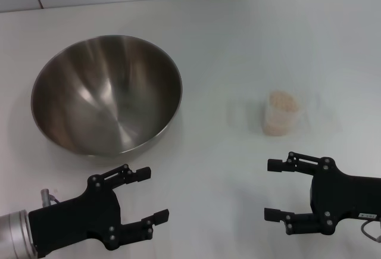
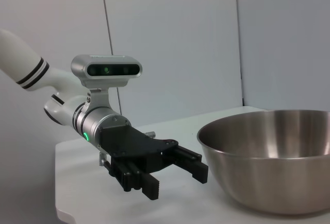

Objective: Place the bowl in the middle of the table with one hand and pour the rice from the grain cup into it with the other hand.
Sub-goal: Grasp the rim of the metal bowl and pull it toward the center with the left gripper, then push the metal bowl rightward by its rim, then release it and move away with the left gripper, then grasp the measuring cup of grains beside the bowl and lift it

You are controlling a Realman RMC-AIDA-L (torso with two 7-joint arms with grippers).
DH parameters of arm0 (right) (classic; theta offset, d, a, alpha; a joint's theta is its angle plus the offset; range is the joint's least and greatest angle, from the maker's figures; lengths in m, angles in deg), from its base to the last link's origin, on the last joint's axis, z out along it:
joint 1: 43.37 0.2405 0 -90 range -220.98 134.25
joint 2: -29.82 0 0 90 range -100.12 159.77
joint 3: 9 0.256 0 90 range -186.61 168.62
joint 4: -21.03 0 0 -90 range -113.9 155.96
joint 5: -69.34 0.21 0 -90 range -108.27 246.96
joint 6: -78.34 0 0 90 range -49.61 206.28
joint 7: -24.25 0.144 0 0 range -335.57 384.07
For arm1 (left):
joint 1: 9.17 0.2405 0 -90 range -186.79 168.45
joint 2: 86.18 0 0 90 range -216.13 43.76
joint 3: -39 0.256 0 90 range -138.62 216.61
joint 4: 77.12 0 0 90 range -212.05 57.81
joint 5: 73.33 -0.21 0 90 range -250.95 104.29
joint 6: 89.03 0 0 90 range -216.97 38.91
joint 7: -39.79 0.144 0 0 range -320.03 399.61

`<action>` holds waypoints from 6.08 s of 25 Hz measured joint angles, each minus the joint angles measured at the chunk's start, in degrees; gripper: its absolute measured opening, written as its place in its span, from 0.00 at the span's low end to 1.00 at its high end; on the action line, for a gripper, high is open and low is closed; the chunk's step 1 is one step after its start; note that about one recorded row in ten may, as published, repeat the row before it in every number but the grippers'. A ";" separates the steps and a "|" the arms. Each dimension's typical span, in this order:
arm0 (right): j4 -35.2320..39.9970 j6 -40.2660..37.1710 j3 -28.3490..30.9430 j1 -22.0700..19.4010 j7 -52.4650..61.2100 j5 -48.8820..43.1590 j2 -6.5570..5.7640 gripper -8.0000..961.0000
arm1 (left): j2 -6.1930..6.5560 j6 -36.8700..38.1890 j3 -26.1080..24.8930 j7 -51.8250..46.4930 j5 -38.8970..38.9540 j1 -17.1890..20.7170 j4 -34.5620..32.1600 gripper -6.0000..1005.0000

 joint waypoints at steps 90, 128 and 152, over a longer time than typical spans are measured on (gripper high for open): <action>0.62 -1.66 1.31 -0.38 -0.19 0.67 0.21 0.87 | 0.07 -16.43 -28.15 -75.39 -51.71 -23.86 -28.62 0.05; -10.06 5.07 32.98 -4.82 -9.14 1.56 0.59 0.87 | -0.79 3.30 -17.77 -55.05 -37.26 -4.07 -60.15 0.64; -23.44 28.63 40.95 1.45 -22.17 1.25 0.78 0.87 | -0.63 2.95 -18.27 -51.11 -32.99 -1.98 -56.11 0.86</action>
